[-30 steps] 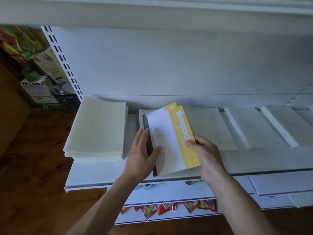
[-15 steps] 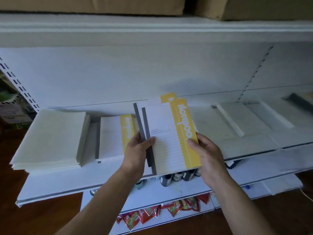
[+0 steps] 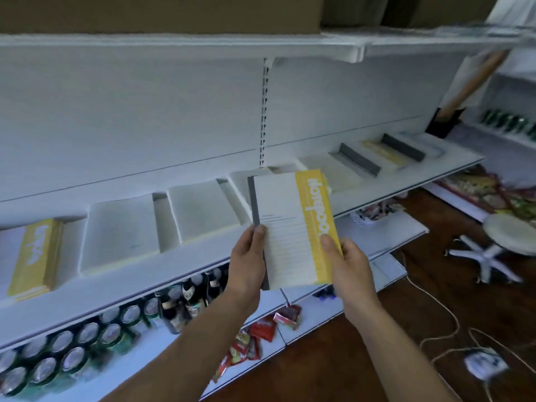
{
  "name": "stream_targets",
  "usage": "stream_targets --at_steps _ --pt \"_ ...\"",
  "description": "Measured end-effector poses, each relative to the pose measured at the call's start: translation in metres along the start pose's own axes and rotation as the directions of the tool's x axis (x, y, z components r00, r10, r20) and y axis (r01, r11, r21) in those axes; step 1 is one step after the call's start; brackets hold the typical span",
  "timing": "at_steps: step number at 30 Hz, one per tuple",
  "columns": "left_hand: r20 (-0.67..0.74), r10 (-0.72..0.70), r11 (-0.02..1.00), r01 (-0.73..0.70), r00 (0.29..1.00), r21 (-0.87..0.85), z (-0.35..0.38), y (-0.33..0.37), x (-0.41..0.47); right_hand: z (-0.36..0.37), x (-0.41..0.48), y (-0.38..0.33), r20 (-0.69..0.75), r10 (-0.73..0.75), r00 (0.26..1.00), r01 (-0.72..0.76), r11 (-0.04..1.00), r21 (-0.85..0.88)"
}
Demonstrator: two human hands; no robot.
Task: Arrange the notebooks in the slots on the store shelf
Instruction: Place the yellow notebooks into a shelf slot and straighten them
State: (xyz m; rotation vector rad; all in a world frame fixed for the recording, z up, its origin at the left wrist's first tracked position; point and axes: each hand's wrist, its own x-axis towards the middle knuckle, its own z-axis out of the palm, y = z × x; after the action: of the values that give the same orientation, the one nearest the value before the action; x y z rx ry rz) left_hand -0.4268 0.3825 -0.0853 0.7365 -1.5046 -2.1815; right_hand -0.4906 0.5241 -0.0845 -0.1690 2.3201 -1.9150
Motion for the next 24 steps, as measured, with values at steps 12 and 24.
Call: stream_targets --at_steps 12,24 --pt "0.147 -0.049 0.991 0.030 0.988 0.128 0.207 -0.072 0.067 -0.157 0.116 0.049 -0.146 0.072 0.987 -0.061 0.995 0.081" --pt "0.179 -0.081 0.995 0.068 0.980 0.079 0.426 -0.091 0.234 -0.269 0.360 0.049 -0.197 -0.016 0.980 0.027 0.998 0.055"
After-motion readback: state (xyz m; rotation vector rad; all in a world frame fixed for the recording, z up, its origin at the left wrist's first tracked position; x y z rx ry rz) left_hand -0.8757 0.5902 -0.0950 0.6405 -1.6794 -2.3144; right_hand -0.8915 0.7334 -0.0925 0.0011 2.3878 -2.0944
